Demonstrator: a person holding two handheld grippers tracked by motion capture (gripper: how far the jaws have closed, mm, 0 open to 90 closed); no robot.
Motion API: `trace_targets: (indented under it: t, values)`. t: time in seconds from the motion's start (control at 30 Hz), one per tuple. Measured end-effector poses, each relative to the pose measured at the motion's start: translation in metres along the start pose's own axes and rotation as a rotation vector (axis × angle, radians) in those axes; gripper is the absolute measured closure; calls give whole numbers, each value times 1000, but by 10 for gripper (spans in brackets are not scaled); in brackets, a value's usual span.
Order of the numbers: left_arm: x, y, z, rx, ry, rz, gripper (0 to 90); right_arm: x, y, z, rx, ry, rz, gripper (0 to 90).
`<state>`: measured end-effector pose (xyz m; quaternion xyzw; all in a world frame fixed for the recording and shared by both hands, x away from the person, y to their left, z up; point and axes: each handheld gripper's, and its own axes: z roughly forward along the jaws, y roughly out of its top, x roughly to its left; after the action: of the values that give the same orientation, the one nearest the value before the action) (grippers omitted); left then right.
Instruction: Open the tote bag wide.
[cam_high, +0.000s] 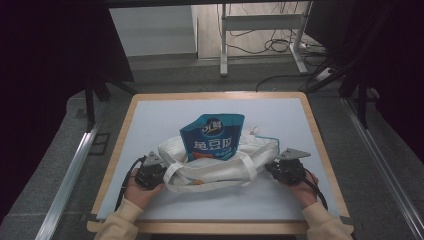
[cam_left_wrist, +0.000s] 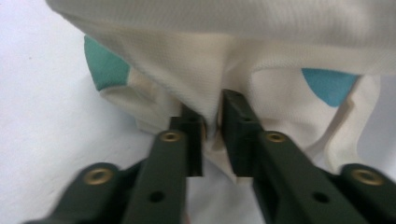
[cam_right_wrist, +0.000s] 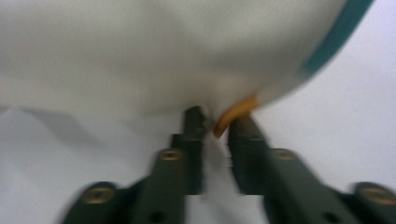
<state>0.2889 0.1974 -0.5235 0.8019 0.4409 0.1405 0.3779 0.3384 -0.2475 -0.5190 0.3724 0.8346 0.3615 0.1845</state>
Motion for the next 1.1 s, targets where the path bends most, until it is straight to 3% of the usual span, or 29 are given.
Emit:
trace_targets:
  t: [0.03,0.07,0.1,0.17,0.33,0.37,0.53,0.63,0.7,0.77,0.83,0.93,0.97,1.1]
  values:
    - [-1,-2,-5,-11,24,1,722,0,-1,-1,3,-4,0,610]
    - [-1,-3,-7,-17,30,-5,629,0,-2,-2,3,-11,7,518]
    - [0,-5,-15,-37,28,-36,528,1,-4,-6,-4,-18,18,468]
    - [2,-6,-25,-66,33,-56,457,1,-5,-11,-20,-27,32,422]
    - [6,-8,-43,-120,49,-96,341,-1,-6,-26,-70,-38,77,379]
    - [7,-9,-52,-144,51,-107,331,-3,-8,-34,-99,-35,104,371]
    - [6,-7,-79,-199,52,-109,326,-9,-4,-57,-205,-63,138,392]
    - [6,2,-95,-253,51,-114,363,-11,6,-70,-269,-66,144,464]
    - [4,11,-103,-278,52,-105,433,-11,14,-77,-305,-66,135,542]
    - [0,20,-108,-301,46,-87,595,-10,23,-82,-325,-40,124,642]
    - [-4,31,-110,-303,28,-65,741,-7,34,-83,-325,-24,100,726]
    - [-10,47,-109,-290,6,-31,847,-2,51,-81,-312,-7,46,822]
    - [-10,47,-109,-290,6,-31,869,-1,57,-79,-306,1,28,840]
    - [-17,71,-101,-278,-24,0,891,6,79,-70,-279,15,-15,865]
